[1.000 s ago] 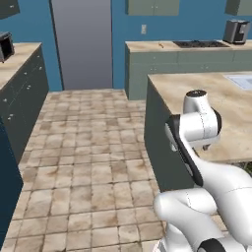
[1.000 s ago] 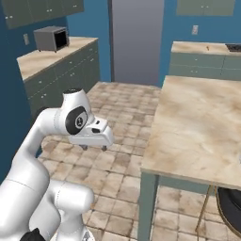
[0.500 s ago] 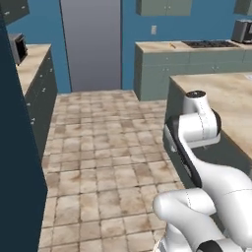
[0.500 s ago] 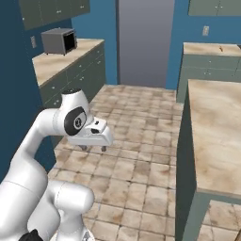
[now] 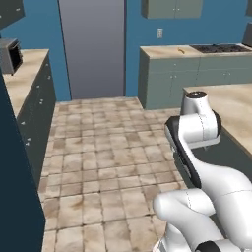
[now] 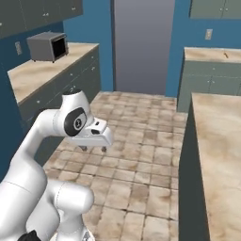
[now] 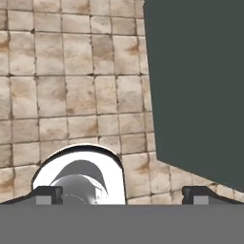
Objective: Take the fork and place it on the left side of the plate. Then take the spoon and place it on the right side of the plate. Make sure they're directly next to the plate.
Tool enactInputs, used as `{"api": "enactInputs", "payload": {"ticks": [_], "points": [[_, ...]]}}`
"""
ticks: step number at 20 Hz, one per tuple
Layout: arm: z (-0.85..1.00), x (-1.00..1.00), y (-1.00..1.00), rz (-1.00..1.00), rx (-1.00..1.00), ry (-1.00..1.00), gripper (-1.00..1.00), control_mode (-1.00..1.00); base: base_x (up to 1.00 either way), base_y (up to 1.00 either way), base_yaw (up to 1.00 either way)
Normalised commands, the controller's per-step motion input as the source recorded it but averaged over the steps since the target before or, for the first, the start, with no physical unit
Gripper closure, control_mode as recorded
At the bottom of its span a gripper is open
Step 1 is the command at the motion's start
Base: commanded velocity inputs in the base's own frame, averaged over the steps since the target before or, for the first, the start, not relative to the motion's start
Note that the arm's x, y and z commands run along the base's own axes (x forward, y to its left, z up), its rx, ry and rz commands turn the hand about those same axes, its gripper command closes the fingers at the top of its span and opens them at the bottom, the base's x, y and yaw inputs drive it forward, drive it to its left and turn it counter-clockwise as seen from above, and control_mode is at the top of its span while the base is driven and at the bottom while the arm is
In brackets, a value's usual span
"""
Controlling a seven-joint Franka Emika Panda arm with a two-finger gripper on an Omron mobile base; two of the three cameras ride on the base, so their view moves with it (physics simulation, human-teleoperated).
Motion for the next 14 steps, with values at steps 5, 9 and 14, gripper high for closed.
{"api": "enactInputs", "payload": {"ticks": [5,9,14], "points": [[0.0,0.0,0.0,0.0,0.0,0.0,-1.0,1.0,1.0,0.0,0.0],[0.0,0.0,0.0,0.0,0.0,0.0,-1.0,1.0,1.0,0.0,0.0],[0.0,0.0,0.0,0.0,0.0,0.0,-1.0,1.0,1.0,-0.03,0.0]]}}
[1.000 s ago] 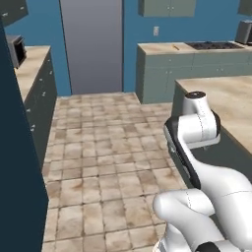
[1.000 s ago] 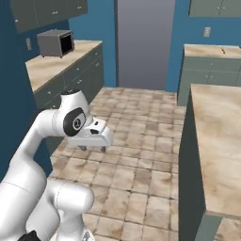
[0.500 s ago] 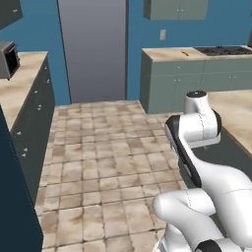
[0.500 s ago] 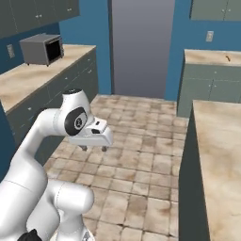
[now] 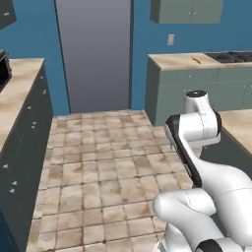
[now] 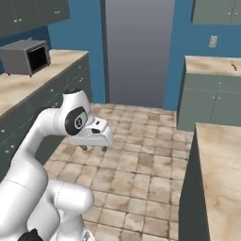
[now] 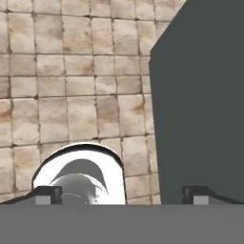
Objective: Take the fork and place it on the left side of the plate. Then take the spoon and place it on the right side of the plate. Make sure they're directly next to the plate.
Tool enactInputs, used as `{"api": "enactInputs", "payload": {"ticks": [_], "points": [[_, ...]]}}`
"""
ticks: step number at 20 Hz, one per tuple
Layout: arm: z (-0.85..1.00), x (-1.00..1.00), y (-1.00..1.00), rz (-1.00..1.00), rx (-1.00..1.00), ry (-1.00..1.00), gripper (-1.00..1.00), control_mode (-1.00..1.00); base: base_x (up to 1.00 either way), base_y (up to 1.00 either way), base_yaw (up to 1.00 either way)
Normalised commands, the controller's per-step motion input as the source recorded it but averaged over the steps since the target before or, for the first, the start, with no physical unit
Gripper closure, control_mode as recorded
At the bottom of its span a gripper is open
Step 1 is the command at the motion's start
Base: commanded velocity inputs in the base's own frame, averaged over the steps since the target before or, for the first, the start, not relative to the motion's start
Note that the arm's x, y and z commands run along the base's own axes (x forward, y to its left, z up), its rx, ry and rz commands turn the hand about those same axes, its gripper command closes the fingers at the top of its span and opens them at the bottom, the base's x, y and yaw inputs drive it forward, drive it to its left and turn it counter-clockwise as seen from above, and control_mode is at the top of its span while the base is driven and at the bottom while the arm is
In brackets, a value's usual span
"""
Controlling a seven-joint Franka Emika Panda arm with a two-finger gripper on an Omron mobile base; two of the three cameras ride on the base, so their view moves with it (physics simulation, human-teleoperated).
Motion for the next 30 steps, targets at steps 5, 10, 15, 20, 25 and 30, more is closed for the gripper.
{"api": "enactInputs", "payload": {"ticks": [5,10,15,20,25,30], "points": [[0.0,0.0,0.0,0.0,0.0,0.0,-1.0,1.0,1.0,-0.13,0.0],[0.0,0.0,0.0,0.0,0.0,0.0,-1.0,1.0,1.0,-0.2,0.0],[0.0,0.0,0.0,0.0,0.0,0.0,-1.0,1.0,1.0,-0.27,-0.03],[0.0,0.0,0.0,0.0,0.0,0.0,-1.0,1.0,0.99,-0.37,-0.07],[0.0,0.0,0.0,0.0,0.0,0.0,-1.0,1.0,0.77,-0.62,-0.06],[0.0,0.0,0.0,0.0,0.0,0.0,-1.0,1.0,0.65,-0.78,-0.02]]}}
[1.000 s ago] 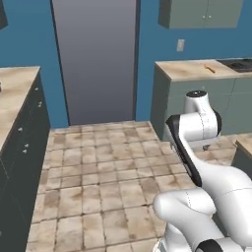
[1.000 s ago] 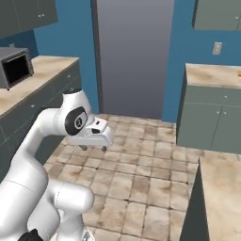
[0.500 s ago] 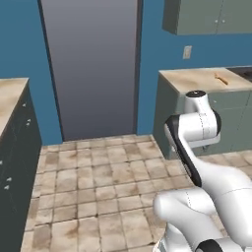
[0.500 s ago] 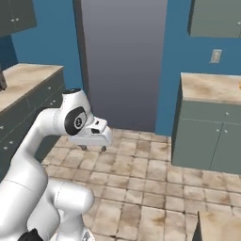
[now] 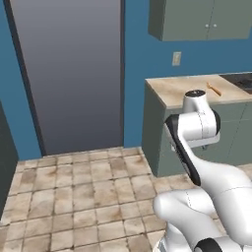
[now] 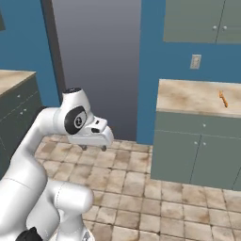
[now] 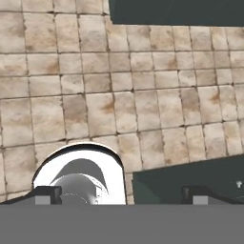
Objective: Take the fork and place it on the left side of the plate. Then take the spoon and place it on the right side of the plate. Make sure they're directly next to the plate.
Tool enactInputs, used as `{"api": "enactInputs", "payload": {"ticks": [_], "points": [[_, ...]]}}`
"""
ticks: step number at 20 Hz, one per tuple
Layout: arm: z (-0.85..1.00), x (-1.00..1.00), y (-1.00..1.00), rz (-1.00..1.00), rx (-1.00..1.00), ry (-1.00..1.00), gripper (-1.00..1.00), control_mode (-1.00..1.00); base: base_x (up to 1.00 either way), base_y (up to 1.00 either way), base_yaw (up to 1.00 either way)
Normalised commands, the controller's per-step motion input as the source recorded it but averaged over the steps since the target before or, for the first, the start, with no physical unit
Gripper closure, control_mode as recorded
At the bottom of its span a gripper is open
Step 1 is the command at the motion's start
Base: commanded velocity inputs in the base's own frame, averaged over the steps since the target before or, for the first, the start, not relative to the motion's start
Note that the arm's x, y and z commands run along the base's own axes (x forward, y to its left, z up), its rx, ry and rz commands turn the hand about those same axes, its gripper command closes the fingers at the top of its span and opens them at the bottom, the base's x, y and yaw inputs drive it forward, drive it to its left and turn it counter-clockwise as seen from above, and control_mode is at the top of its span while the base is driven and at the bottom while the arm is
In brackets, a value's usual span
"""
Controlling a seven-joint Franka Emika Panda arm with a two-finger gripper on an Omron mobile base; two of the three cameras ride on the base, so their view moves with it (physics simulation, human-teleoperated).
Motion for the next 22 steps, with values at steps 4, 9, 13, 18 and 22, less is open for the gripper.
{"api": "enactInputs", "payload": {"ticks": [4,9,13,18,22], "points": [[0.0,0.0,0.0,0.0,0.0,0.0,-1.0,1.0,0.61,-0.8,-0.01],[0.0,0.0,0.0,0.0,0.0,0.0,-1.0,1.0,0.66,-0.76,0.0],[0.0,0.0,0.0,0.0,0.0,0.0,-1.0,1.0,0.7,-0.73,0.0],[0.0,0.0,0.0,0.0,0.0,0.0,-1.0,1.0,0.89,-0.46,-0.03],[0.0,0.0,0.0,0.0,0.0,0.0,-1.0,1.0,0.97,0.0,-0.3]]}}
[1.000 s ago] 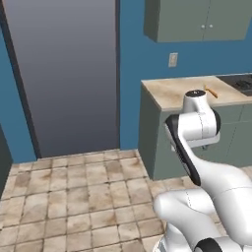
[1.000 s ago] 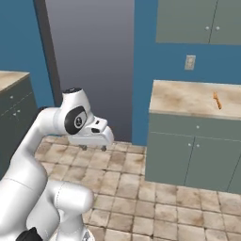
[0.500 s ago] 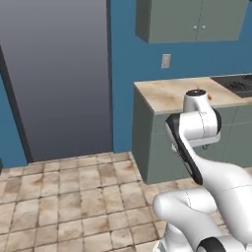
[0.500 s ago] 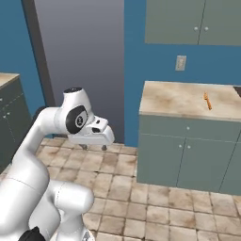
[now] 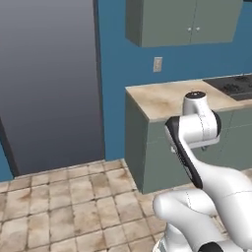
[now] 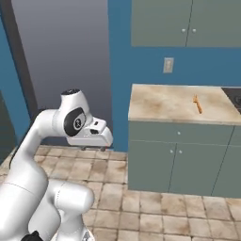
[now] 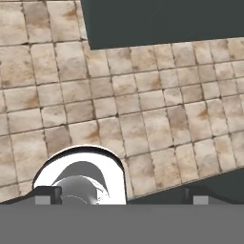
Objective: Take the fork and place it on the left side of the plate. Then take the spoon and place it on the right side of the plate. Make sure they're directly next to the plate.
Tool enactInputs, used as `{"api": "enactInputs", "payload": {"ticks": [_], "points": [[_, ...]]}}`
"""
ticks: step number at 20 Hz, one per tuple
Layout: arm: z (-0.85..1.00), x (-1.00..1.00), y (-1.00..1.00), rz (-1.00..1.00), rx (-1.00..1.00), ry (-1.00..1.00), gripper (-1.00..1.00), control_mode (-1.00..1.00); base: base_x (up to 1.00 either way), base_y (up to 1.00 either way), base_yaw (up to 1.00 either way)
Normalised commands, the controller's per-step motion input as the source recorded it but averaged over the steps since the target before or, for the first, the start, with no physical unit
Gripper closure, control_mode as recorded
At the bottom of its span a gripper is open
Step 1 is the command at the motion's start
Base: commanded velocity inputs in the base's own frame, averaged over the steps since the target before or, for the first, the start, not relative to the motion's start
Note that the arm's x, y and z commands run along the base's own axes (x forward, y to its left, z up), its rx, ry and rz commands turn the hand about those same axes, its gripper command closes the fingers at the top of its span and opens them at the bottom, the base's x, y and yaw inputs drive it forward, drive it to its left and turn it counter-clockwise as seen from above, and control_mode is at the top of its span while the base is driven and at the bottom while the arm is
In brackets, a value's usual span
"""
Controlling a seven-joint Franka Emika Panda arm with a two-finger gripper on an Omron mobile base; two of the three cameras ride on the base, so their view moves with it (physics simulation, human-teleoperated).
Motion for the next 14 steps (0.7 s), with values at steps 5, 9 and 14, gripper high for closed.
{"api": "enactInputs", "payload": {"ticks": [5,9,14], "points": [[0.0,0.0,0.0,0.0,0.0,0.0,-1.0,1.0,0.65,0.0,-0.4],[0.0,0.0,0.0,0.0,0.0,0.0,-1.0,1.0,0.26,0.0,-0.4],[0.0,0.0,0.0,0.0,0.0,0.0,-1.0,1.0,0.29,-0.02,-0.44]]}}
